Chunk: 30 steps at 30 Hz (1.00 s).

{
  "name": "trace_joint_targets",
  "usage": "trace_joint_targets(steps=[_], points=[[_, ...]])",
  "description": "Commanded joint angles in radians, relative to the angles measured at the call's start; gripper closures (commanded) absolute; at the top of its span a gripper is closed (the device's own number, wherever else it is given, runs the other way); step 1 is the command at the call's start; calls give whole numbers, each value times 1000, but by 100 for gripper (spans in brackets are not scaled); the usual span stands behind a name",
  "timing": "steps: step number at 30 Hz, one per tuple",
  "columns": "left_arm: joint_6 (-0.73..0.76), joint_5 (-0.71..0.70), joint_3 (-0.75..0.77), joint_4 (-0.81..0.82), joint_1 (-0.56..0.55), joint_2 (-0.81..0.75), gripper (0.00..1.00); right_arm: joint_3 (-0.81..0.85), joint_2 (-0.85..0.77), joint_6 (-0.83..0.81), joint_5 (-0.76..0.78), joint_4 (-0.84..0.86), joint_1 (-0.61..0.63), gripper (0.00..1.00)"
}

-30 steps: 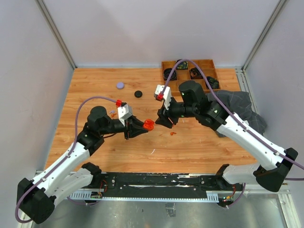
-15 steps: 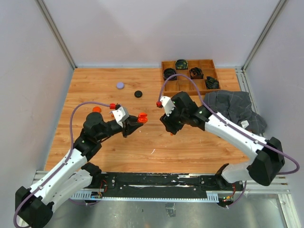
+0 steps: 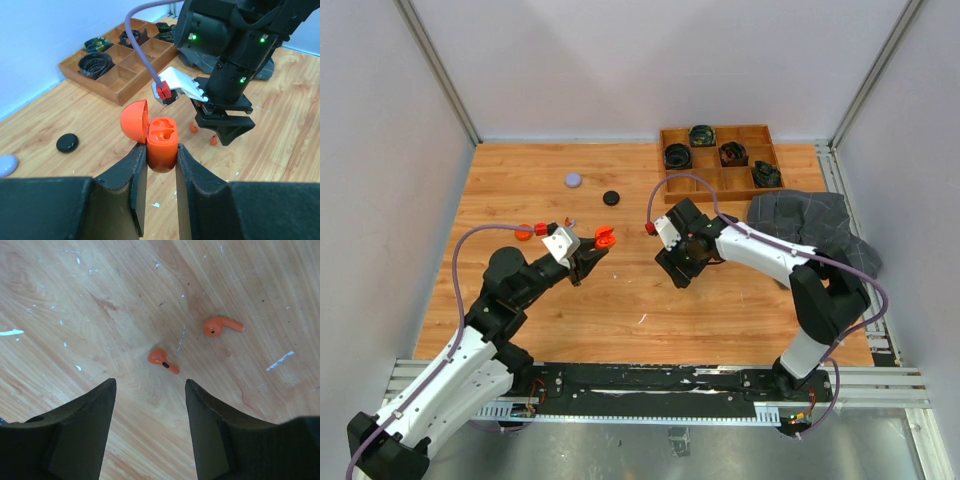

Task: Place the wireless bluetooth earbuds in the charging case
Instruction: Pick up the earbud from the center of the board.

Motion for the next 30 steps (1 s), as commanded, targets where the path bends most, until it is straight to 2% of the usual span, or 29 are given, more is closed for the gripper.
trace_joint_targets(steps=[1, 10, 22, 30], points=[[7, -51, -21, 35, -2, -30, 100, 14, 55, 12, -12, 18, -24, 41], [14, -47, -11, 17, 5, -21, 100, 6, 129, 22, -28, 23, -26, 41], [15, -40, -12, 15, 8, -29, 100, -13, 109, 111, -106, -14, -15, 50], [10, -45, -14, 14, 8, -27, 100, 22, 80, 219, 52, -26, -8, 54]])
